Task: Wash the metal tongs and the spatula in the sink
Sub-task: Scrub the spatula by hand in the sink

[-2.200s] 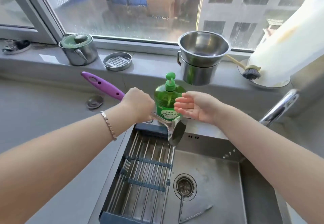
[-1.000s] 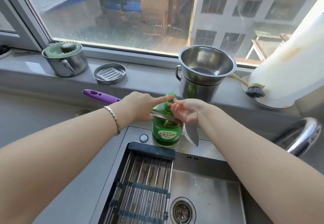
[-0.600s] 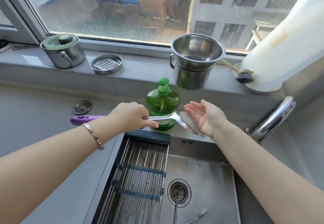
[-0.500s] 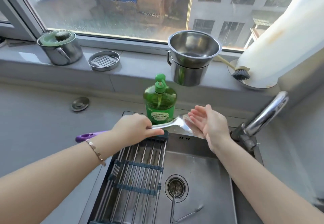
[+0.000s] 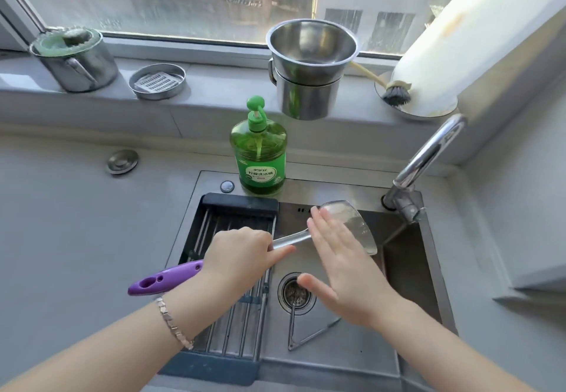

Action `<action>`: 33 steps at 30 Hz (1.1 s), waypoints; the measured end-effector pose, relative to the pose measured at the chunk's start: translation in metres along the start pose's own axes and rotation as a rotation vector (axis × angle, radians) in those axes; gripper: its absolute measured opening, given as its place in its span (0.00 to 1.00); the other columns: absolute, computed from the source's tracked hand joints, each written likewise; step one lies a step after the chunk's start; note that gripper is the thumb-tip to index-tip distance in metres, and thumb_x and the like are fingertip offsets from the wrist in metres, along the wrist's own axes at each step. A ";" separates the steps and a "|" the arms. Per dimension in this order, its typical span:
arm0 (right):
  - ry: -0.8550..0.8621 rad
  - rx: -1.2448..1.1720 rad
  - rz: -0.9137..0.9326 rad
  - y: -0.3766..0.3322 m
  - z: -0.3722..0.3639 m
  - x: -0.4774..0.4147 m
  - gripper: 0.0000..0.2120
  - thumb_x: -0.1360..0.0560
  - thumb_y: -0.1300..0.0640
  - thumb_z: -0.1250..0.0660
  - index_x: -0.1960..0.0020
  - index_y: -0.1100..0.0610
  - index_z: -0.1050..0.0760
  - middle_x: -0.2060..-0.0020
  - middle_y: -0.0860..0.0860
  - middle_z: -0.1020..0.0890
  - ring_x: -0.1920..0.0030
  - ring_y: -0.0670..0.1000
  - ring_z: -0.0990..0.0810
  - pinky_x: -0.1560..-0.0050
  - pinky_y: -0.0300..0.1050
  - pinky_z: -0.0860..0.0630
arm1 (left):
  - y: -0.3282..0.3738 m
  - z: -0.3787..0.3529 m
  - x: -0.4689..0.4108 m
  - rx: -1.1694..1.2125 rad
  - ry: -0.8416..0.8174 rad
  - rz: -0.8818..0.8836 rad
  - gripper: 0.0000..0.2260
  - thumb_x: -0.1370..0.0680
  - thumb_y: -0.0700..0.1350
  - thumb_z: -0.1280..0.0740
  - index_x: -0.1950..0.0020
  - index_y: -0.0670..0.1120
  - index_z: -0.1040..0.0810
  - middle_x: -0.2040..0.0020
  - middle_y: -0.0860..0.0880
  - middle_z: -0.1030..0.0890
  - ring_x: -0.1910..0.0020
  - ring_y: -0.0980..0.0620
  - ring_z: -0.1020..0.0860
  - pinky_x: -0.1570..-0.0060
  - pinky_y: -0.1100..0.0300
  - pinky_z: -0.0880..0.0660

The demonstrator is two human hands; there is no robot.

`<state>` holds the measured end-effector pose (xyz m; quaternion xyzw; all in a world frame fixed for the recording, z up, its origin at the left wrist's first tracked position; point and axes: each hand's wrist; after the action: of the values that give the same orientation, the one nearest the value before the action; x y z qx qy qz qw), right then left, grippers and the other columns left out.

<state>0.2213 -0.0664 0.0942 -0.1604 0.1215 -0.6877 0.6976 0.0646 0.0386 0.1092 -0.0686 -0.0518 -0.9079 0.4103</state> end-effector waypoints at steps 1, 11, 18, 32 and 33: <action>0.007 -0.033 -0.041 0.006 0.001 -0.002 0.50 0.35 0.24 0.70 0.25 0.57 0.59 0.25 0.49 0.58 0.27 0.41 0.64 0.29 0.33 0.69 | 0.001 -0.003 0.001 -0.009 0.010 -0.009 0.25 0.24 0.68 0.49 0.54 0.51 0.22 0.65 0.53 0.26 0.61 0.51 0.22 0.61 0.60 0.30; -0.044 -0.173 -0.192 0.025 0.006 -0.007 0.59 0.43 0.21 0.74 0.23 0.57 0.58 0.25 0.47 0.59 0.30 0.36 0.65 0.32 0.30 0.68 | 0.007 -0.014 0.021 0.017 0.187 -0.055 0.30 0.26 0.69 0.50 0.67 0.48 0.22 0.75 0.54 0.31 0.77 0.54 0.32 0.77 0.66 0.40; -0.130 -0.145 -0.045 0.015 0.000 0.001 0.57 0.40 0.22 0.73 0.23 0.57 0.53 0.24 0.48 0.56 0.28 0.37 0.63 0.29 0.34 0.65 | 0.010 -0.018 0.026 0.005 0.136 -0.037 0.28 0.28 0.69 0.44 0.71 0.47 0.24 0.78 0.52 0.33 0.80 0.51 0.33 0.77 0.68 0.46; -0.021 0.008 0.028 0.014 -0.011 0.019 0.49 0.31 0.25 0.67 0.24 0.60 0.55 0.25 0.52 0.54 0.25 0.46 0.57 0.27 0.37 0.62 | 0.017 -0.024 0.030 0.086 -0.031 0.103 0.25 0.24 0.68 0.49 0.54 0.50 0.23 0.62 0.52 0.22 0.61 0.52 0.23 0.61 0.61 0.30; -0.020 0.007 0.027 0.017 -0.012 0.021 0.49 0.31 0.25 0.66 0.24 0.61 0.54 0.25 0.53 0.52 0.25 0.46 0.56 0.27 0.37 0.62 | 0.016 -0.025 0.031 0.103 -0.043 0.120 0.25 0.24 0.68 0.48 0.55 0.50 0.23 0.62 0.52 0.22 0.60 0.51 0.22 0.61 0.60 0.30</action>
<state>0.2327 -0.0878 0.0776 -0.1632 0.1140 -0.6770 0.7086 0.0544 0.0010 0.0907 -0.0700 -0.1033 -0.8761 0.4657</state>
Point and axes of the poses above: each hand's wrist, its own x-axis away from the middle knuckle, its own z-axis out of the back of the hand, y = z × x
